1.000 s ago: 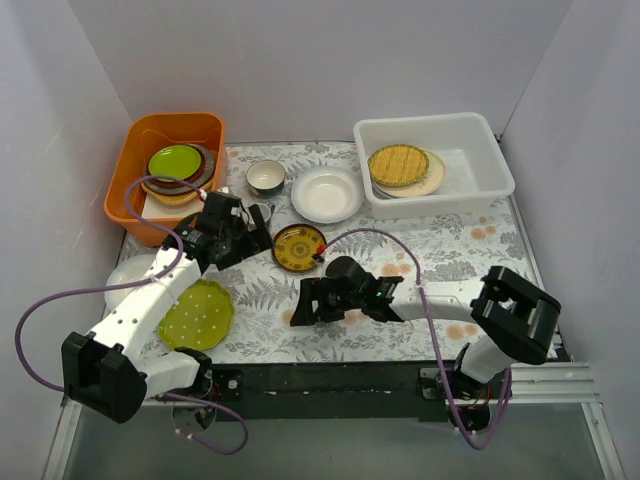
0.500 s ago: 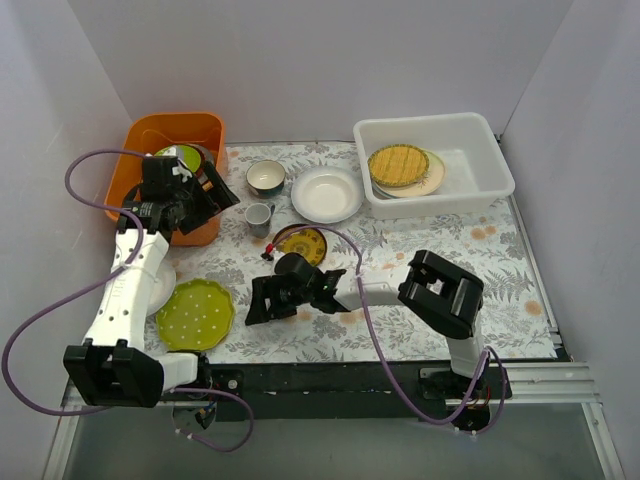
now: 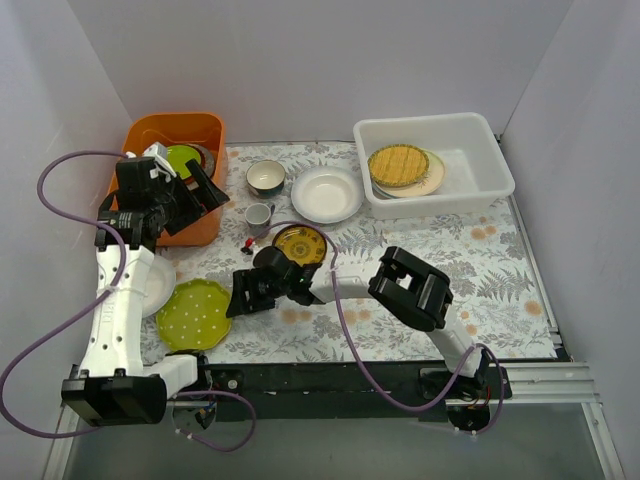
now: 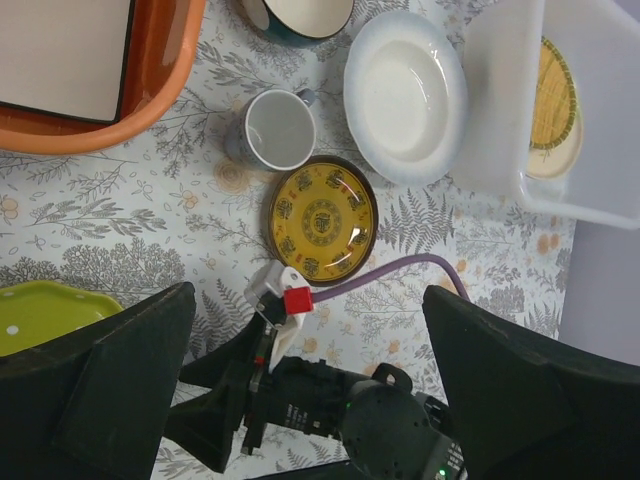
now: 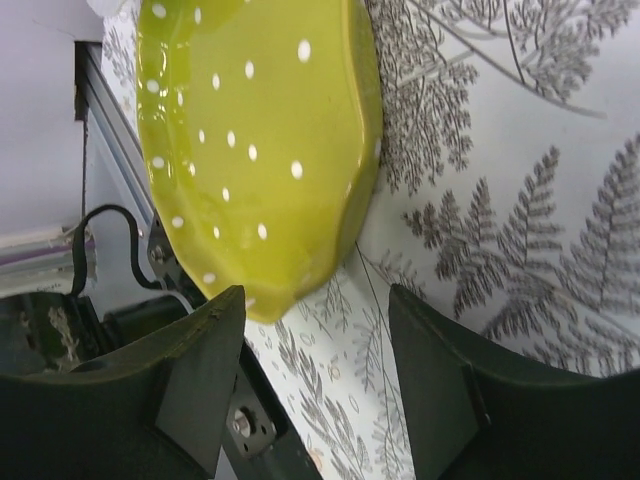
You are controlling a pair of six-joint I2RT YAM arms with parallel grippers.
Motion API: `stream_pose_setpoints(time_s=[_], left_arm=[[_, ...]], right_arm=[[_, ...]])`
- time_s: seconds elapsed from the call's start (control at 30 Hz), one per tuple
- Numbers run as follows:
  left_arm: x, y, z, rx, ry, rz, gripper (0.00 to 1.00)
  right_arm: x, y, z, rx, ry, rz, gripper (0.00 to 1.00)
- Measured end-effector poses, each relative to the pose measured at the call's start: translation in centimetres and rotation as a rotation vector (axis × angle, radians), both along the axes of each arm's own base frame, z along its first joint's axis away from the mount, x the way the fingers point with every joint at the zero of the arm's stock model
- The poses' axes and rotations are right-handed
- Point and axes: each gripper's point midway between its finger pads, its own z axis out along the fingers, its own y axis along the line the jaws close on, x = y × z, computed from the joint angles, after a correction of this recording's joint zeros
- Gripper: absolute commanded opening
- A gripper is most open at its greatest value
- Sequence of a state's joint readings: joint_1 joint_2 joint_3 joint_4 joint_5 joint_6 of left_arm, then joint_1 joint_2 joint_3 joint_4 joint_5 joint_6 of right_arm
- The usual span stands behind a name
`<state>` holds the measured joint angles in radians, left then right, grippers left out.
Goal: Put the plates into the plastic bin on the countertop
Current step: Pick up the plate from the corner of the board.
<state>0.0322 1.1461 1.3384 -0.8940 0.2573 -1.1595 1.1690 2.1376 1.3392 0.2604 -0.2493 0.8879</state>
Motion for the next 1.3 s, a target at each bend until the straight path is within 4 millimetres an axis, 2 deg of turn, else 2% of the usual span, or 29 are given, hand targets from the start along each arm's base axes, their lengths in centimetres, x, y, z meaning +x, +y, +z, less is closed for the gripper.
stream_pose_setpoints(time_s=[0.3,0.33,0.43,0.67,0.83,1.1,1.3], left_arm=[[-1.4,-0.6,1.4,-0.018,-0.041,-0.026,0.98],[-1.5,-0.7,1.4,-0.021,-0.042,-0.03,0.98],[-1.8,-0.9,1.2,-0.029,-0.039,-0.04,0.98],[-1.9,-1.1,1.1,-0.036,-0.036,-0.049,0.98],[-2.3,-1.2,0.3,-0.04,-0.021,-0.053,0.98],[-3.0,-1.3,-0.9,-0.043,-0.004,-0.056,0.98],[-3.2,-1.3,-1.3,-0.045,0.001,-0.059,0.98]], right_arm=[[1.2,2.2,-0.7,-0.037,0.009,-0.021,0.48],[1.3,2.2,-0.7,-0.043,0.009,-0.025,0.4],[1.7,2.2,-1.2,-0.077,0.009,-0.036,0.26],[1.9,2.7,-1.8,-0.103,0.037,-0.042,0.06],[1.9,2.2,-2.0,-0.096,0.021,-0.051,0.01],[1.7,-1.2,-2.0,-0.149,-0.01,-0.088,0.01],[2.3,-3.2,-1.9,-0.201,-0.033,-0.108,0.01]])
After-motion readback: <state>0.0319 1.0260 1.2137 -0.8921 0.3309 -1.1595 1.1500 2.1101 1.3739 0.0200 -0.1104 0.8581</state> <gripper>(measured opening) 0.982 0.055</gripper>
